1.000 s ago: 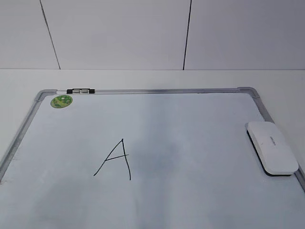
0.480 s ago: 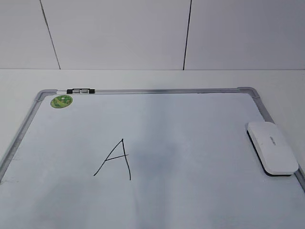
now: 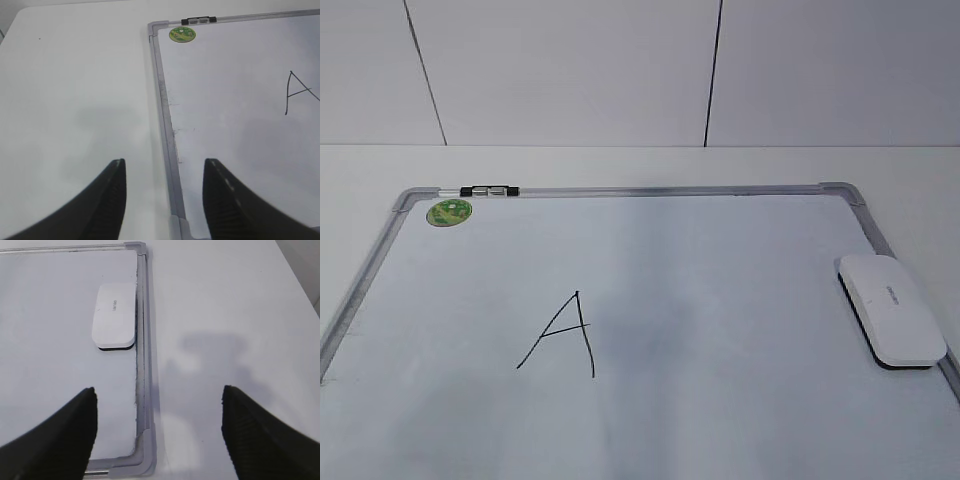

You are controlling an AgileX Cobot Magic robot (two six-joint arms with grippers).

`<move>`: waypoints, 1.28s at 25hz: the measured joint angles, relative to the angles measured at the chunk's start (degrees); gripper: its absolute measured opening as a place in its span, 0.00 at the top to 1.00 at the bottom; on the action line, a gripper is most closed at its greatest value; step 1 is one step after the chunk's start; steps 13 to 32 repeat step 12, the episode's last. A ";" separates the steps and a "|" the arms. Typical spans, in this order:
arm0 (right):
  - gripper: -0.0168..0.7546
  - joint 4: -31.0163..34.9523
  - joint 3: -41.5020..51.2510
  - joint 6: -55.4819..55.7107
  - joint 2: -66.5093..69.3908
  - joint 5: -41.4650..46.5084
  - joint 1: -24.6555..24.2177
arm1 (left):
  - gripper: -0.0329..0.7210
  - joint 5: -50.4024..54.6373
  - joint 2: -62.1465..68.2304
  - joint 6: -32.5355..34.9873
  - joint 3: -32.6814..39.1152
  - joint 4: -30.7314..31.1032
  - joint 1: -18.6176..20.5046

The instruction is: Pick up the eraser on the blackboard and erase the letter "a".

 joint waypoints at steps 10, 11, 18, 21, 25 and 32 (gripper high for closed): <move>0.21 0.00 0.00 0.00 0.00 0.00 0.00 | 0.46 0.00 0.00 0.00 0.00 0.00 0.00; 0.21 0.00 0.00 0.00 0.00 0.00 0.00 | 0.46 0.00 0.00 0.00 0.00 0.00 0.00; 0.21 0.00 0.00 0.00 0.00 0.00 0.00 | 0.46 0.00 0.00 0.00 0.00 0.00 0.00; 0.21 0.00 0.00 0.00 0.00 0.00 0.00 | 0.46 0.00 0.00 0.00 0.00 0.00 0.00; 0.21 0.00 0.00 0.00 0.00 0.00 0.00 | 0.46 0.00 0.00 0.00 0.00 0.00 0.00; 0.21 0.00 0.00 0.00 0.00 0.00 0.00 | 0.46 0.00 0.00 0.00 0.00 0.00 0.00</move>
